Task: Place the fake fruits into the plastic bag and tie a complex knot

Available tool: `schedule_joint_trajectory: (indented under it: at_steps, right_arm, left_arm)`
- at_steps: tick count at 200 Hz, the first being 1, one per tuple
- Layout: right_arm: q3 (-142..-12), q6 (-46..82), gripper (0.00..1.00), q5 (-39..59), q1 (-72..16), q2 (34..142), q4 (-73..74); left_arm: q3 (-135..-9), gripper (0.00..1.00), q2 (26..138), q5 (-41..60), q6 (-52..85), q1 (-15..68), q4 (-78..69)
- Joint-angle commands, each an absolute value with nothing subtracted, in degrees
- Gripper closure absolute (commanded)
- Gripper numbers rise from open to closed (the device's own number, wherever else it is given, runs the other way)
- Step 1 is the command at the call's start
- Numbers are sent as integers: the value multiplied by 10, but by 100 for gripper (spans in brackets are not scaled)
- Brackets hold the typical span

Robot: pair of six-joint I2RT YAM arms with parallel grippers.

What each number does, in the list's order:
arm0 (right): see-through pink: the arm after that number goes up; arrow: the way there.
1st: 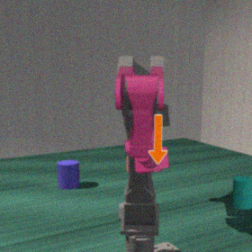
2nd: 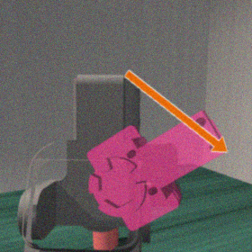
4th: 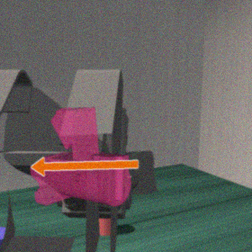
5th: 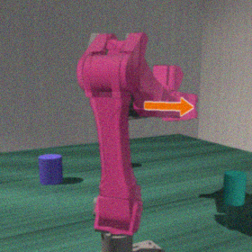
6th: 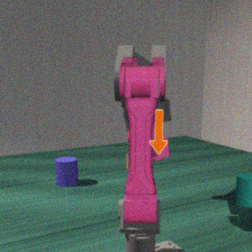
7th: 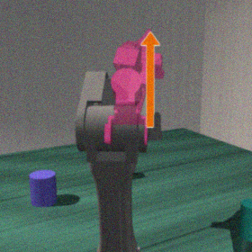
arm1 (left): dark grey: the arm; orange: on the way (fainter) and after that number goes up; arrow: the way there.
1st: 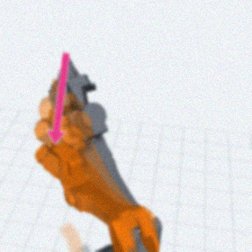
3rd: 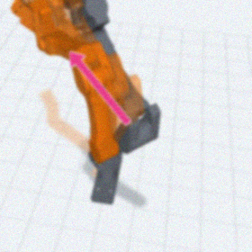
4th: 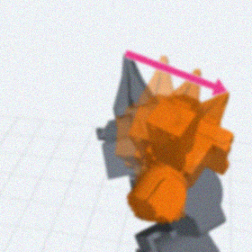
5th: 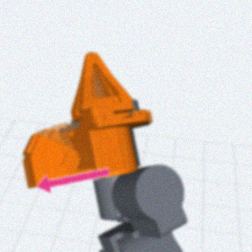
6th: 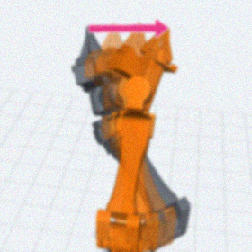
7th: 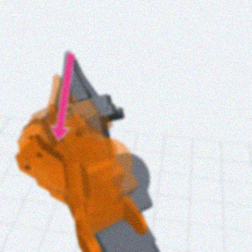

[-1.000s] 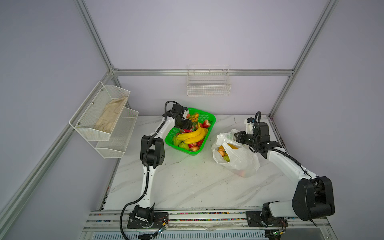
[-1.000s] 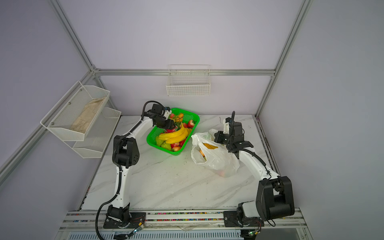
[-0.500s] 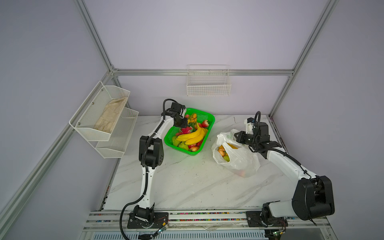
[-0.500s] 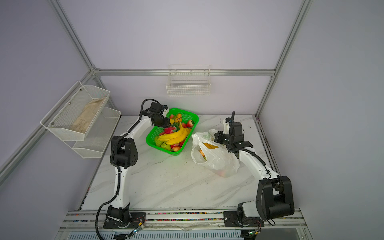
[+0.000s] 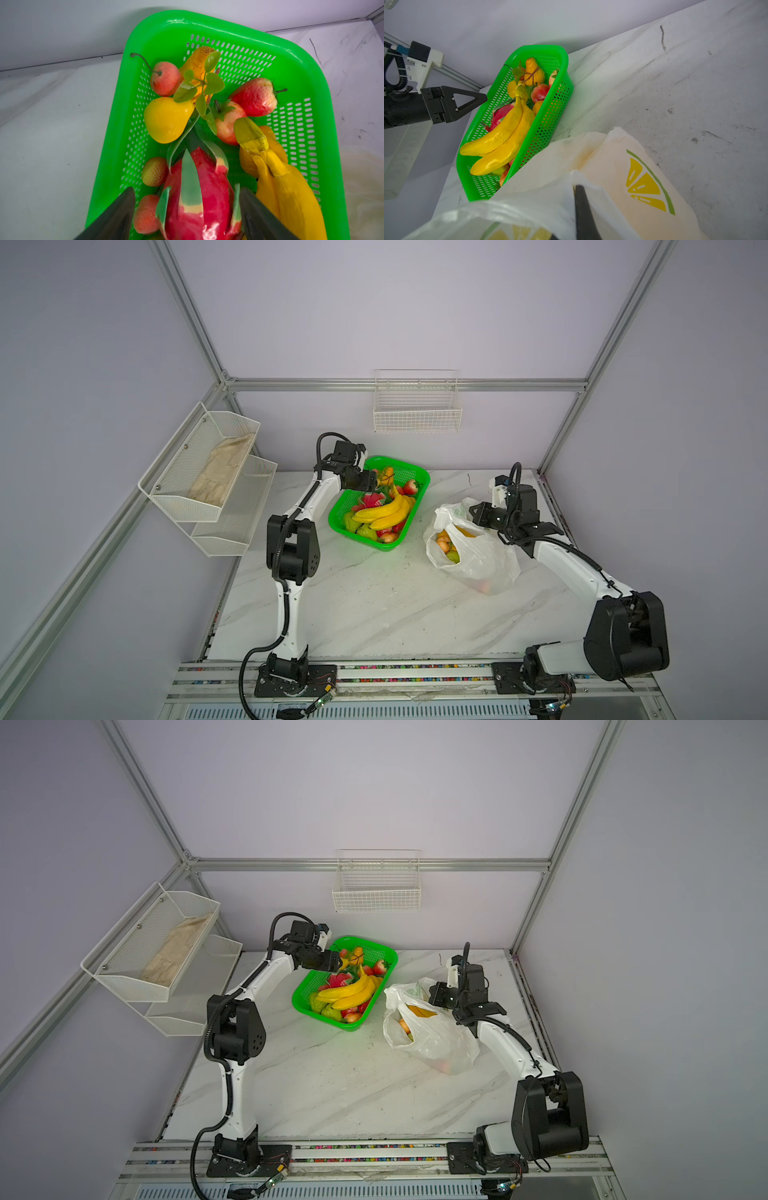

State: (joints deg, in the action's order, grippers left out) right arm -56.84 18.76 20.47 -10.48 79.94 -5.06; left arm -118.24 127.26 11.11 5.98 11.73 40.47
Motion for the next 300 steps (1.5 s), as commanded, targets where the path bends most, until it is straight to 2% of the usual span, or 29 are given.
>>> schedule_joint_trajectory:
  at_steps: [1, 50, 83, 128, 159, 193, 232, 275, 300]
  right_arm:
    - [-564, 182, 100, 198, -102, 794, -48]
    - [-560, 185, 100, 196, -103, 790, -48]
    - [-556, 183, 100, 195, -103, 790, -46]
    - [-556, 180, 100, 195, -102, 796, -45]
    - [-556, 179, 100, 196, -102, 801, -43]
    - [-556, 178, 100, 192, -103, 801, -44]
    - [-556, 176, 100, 189, -103, 802, -44]
    - [-557, 175, 100, 188, -102, 806, -44]
    - [-556, 174, 100, 186, -102, 805, -45]
  left_arm:
    - [-1204, 18, 1299, 140, 53, 113, 414]
    - [-1251, 13, 1348, 177, 48, 113, 446]
    - [-1255, 15, 1370, 203, 55, 113, 453]
    - [-1267, 28, 1392, 240, 62, 113, 453]
    - [-1292, 41, 1398, 270, 73, 113, 453]
    - [-1287, 58, 1374, 304, 95, 108, 419]
    - [-1228, 72, 1324, 327, 139, 99, 346]
    - [-1202, 79, 1294, 313, 140, 97, 330]
    - [-1182, 73, 1274, 277, 129, 96, 326]
